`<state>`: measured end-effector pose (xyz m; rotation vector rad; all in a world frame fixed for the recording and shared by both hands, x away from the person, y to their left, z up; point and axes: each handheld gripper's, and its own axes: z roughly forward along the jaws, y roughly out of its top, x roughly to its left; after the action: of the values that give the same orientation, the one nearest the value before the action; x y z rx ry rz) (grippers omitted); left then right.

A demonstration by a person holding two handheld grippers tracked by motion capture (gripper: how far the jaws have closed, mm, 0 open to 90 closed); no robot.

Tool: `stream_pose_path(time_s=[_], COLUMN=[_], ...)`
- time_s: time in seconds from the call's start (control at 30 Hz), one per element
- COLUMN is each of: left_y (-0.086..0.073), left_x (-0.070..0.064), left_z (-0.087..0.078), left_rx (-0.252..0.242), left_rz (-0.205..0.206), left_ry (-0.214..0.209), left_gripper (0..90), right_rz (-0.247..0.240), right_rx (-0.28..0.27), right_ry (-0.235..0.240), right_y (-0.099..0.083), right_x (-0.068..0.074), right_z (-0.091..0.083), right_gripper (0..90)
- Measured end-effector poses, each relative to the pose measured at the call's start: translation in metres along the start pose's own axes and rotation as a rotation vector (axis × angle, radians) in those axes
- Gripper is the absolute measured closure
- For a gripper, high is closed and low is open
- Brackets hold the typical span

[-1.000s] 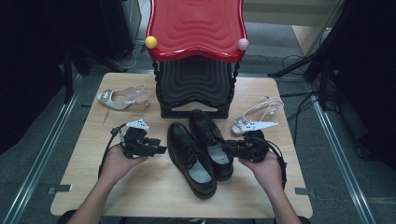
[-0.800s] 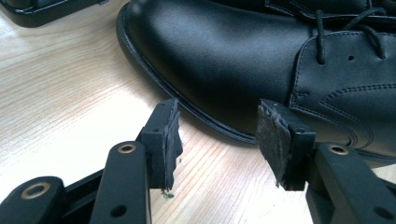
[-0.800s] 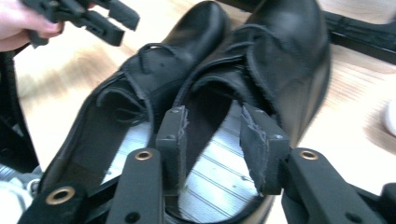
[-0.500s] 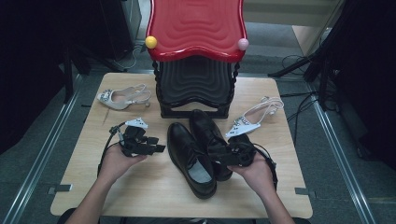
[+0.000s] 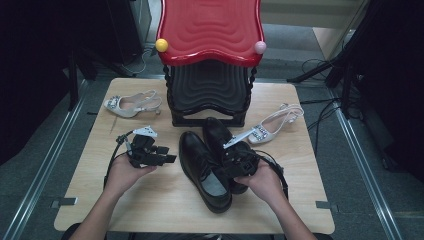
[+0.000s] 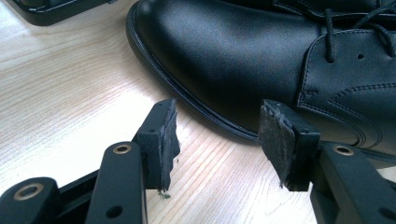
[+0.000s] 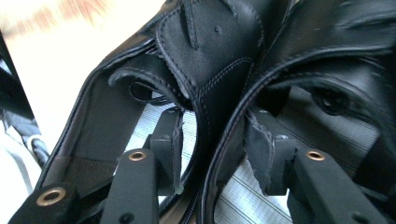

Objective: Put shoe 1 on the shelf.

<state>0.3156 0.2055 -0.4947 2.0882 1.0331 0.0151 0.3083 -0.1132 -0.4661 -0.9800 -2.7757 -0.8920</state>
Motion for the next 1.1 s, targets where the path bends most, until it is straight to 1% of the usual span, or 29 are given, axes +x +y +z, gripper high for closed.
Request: stream_pose_path(time_s=[0.07, 0.2, 0.23, 0.33, 0.43, 0.5, 0.53, 0.63, 0.7, 0.77, 0.87, 0.9, 0.93, 1.0, 1.03, 1.07, 1.1], left_y=[0.0, -0.001, -0.001, -0.002, -0.002, -0.002, -0.003, -0.004, -0.005, -0.005, -0.005, -0.006, -0.006, -0.006, -0.006, -0.006, -0.007], left_x=[0.001, 0.005, 0.005, 0.007, 0.008, 0.009, 0.01, 0.014, 0.016, 0.017, 0.019, 0.019, 0.019, 0.02, 0.02, 0.02, 0.021], left_z=[0.0, -0.002, -0.003, -0.005, -0.006, -0.008, -0.008, -0.01, -0.011, -0.012, -0.013, -0.014, -0.014, -0.014, -0.014, -0.015, -0.015], left_rx=[0.0, -0.003, -0.004, -0.013, -0.02, -0.028, -0.031, -0.028, -0.032, -0.033, -0.033, -0.036, -0.036, -0.033, -0.033, -0.031, -0.032], left_rz=[-0.005, -0.01, -0.013, -0.016, -0.023, -0.026, -0.028, -0.039, -0.046, -0.047, -0.045, -0.052, -0.052, -0.045, -0.043, -0.043, -0.045], left_ry=[-0.003, 0.01, 0.01, 0.017, 0.021, 0.024, 0.025, 0.03, 0.037, 0.034, 0.038, 0.042, 0.044, 0.05, 0.054, 0.058, 0.06], left_gripper=[46.7, 45.5, 45.3, 45.2, 45.1, 45.1, 45.1, 45.1, 45.1, 45.2, 45.3, 45.3, 45.3, 45.4, 45.4, 45.4, 45.5], right_rz=[0.001, 0.011, 0.013, 0.015, 0.022, 0.045, 0.049, 0.084, 0.1, 0.123, 0.144, 0.148, 0.163, 0.175, 0.187, 0.203, 0.208], right_rx=[0.044, 0.104, 0.116, 0.127, 0.114, 0.105, 0.103, 0.111, 0.107, 0.101, 0.09, 0.086, 0.067, 0.053, 0.039, 0.028, 0.018], right_ry=[-0.013, -0.018, -0.025, -0.04, -0.067, -0.068, -0.069, -0.095, -0.082, -0.051, -0.019, 0.001, 0.035, 0.056, 0.094, 0.119, 0.138], right_y=[0.006, 0.013, 0.014, 0.016, 0.014, 0.013, 0.013, 0.013, 0.012, 0.01, 0.008, 0.006, 0.005, 0.004, 0.003, 0.002, 0.002], right_x=[-0.002, -0.005, -0.005, -0.005, -0.004, -0.006, -0.006, -0.006, -0.009, -0.014, -0.018, -0.02, -0.023, -0.024, -0.027, -0.028, -0.029], right_z=[0.006, 0.017, 0.019, 0.021, 0.023, 0.023, 0.022, 0.02, 0.019, 0.016, 0.007, 0.004, -0.002, -0.006, -0.01, -0.013, -0.016], right_gripper=[58.3, 57.1, 59.4, 61.1, 67.1, 69.9, 72.0, 78.4, 80.2, 81.2, 82.5, 82.5, 82.5, 82.7, 82.7, 82.8, 82.8])
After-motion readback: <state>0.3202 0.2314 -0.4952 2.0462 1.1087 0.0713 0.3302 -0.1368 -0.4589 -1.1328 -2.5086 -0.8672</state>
